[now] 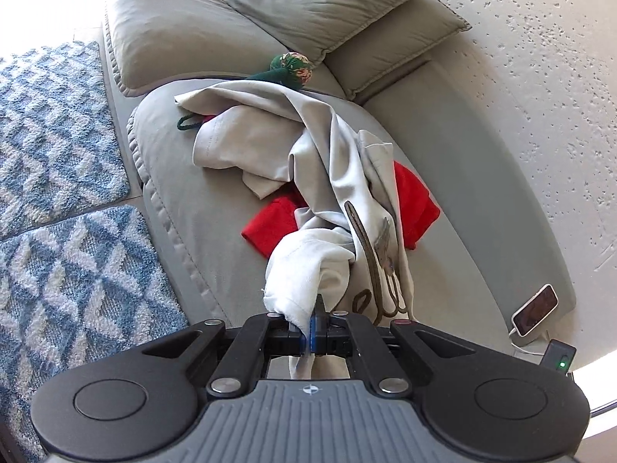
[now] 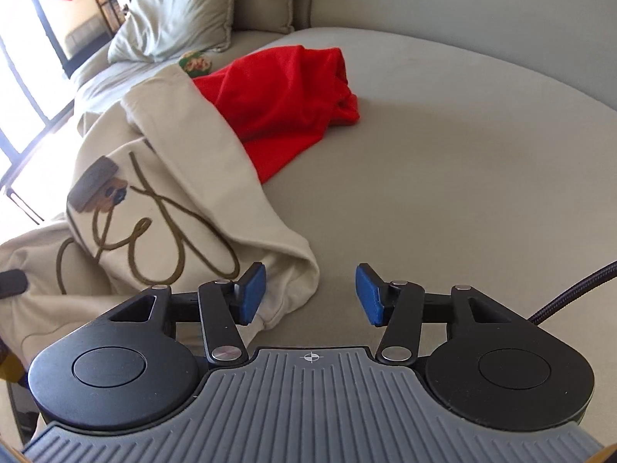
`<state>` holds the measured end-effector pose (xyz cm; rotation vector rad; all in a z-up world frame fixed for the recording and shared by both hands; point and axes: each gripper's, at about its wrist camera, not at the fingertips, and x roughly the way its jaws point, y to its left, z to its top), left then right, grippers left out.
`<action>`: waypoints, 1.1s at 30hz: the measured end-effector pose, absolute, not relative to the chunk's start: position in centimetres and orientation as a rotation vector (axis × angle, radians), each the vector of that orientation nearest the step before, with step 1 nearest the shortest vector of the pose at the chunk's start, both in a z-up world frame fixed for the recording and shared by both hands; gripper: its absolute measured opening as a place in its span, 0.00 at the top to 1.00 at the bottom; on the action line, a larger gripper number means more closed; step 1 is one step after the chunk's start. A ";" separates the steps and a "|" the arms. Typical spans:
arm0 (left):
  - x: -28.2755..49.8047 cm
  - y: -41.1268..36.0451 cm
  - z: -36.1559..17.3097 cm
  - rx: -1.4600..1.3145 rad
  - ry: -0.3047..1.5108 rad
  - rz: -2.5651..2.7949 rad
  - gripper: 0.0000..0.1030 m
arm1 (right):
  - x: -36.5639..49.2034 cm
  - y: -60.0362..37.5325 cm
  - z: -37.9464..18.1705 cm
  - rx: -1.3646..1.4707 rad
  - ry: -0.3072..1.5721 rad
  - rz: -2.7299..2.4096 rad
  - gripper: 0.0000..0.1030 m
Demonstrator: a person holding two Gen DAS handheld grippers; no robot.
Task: Fold clothes
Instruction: 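Grasp the sweatshirt with the right gripper while the left gripper lifts it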
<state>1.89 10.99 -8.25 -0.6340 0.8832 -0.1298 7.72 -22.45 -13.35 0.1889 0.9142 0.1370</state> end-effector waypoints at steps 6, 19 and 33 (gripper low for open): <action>2.3 11.4 -9.1 -0.645 0.906 -0.103 1.00 | 9.0 -20.9 -14.6 0.054 0.864 0.215 0.90; -0.3 10.7 10.2 -0.707 0.344 -0.459 1.00 | 1.6 -32.4 0.9 1.075 0.550 0.225 0.99; -8.0 4.5 19.5 -0.688 0.022 -0.752 1.00 | -25.4 -36.8 19.9 0.849 -0.058 0.235 0.99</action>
